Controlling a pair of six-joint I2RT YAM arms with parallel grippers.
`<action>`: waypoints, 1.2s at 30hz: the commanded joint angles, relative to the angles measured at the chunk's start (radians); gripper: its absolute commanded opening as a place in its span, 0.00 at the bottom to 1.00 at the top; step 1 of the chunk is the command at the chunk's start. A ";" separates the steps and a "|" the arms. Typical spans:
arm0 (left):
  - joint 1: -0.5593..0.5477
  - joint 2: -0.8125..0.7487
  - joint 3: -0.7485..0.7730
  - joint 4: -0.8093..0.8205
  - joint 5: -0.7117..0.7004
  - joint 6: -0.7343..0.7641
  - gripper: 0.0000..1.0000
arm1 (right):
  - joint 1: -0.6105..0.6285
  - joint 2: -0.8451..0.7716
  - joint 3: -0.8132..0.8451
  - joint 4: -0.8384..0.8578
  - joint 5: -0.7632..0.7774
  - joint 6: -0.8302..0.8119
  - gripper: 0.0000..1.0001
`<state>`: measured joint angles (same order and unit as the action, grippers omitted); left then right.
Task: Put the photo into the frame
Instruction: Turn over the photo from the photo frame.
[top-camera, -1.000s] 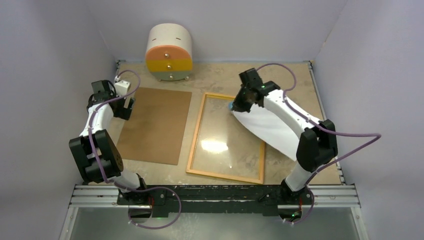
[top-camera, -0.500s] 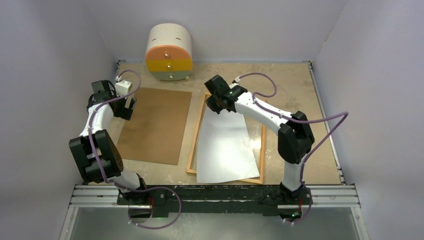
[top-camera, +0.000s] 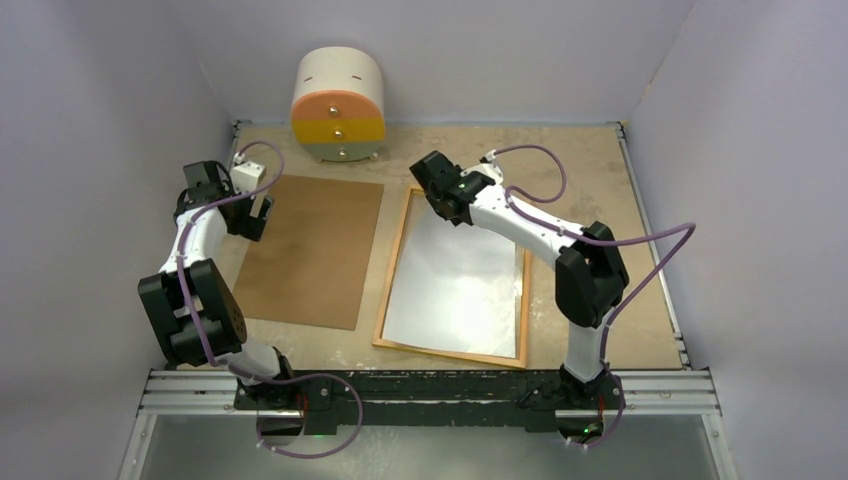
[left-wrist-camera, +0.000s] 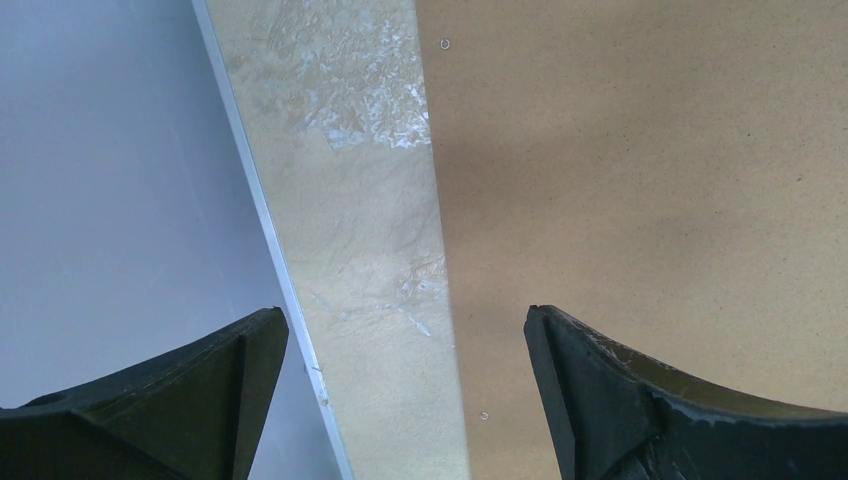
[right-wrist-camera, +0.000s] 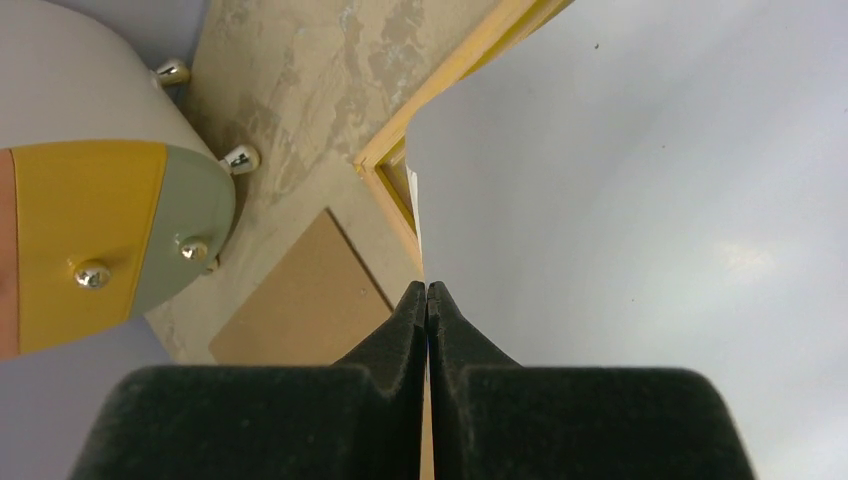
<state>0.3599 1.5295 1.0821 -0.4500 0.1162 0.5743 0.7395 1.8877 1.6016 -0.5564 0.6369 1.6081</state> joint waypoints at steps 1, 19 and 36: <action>0.007 -0.014 -0.010 0.017 0.016 0.034 0.96 | 0.000 -0.007 -0.014 0.017 0.109 -0.102 0.00; 0.007 -0.006 -0.004 0.007 0.007 0.053 0.96 | -0.031 0.010 -0.085 0.229 0.053 -0.497 0.00; 0.007 0.007 0.023 -0.007 0.009 0.064 0.96 | -0.032 0.119 0.021 0.157 -0.149 -0.650 0.00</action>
<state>0.3599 1.5299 1.0805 -0.4545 0.1162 0.6228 0.7082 2.0510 1.6218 -0.3817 0.5182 0.9993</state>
